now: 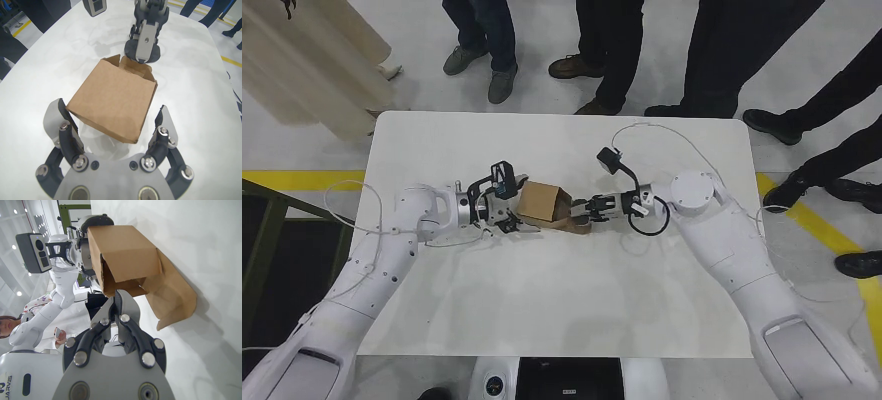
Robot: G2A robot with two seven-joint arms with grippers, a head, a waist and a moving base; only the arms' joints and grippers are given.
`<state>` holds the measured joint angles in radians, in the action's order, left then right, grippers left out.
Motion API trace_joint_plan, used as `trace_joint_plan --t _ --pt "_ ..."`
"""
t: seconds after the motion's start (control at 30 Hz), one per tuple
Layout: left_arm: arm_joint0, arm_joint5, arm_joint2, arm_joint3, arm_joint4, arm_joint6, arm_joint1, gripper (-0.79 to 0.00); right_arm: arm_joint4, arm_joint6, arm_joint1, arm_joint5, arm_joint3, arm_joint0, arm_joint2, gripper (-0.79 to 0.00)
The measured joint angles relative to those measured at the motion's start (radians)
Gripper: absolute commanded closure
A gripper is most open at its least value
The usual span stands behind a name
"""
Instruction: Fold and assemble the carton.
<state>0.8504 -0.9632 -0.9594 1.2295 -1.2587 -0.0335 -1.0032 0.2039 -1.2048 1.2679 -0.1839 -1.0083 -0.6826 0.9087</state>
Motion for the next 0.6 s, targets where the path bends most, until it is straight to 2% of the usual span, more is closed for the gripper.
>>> trace_joint_plan --t 0.13,0.3,0.6 --pt "0.010 0.021 -0.004 -0.009 -0.019 -0.027 -0.001 -0.785 -0.036 0.018 -0.026 0.041 -0.095 -0.076 0.042 0.000" --pt "0.011 0.028 -0.004 -0.023 -0.019 -0.051 -0.004 -0.785 -0.051 0.080 -0.039 0.080 -0.189 -0.151 0.065 0.000" --pt "-0.009 0.015 0.012 -0.057 -0.021 -0.079 -0.016 -0.785 -0.058 0.164 -0.030 0.104 -0.209 -0.166 0.038 0.000"
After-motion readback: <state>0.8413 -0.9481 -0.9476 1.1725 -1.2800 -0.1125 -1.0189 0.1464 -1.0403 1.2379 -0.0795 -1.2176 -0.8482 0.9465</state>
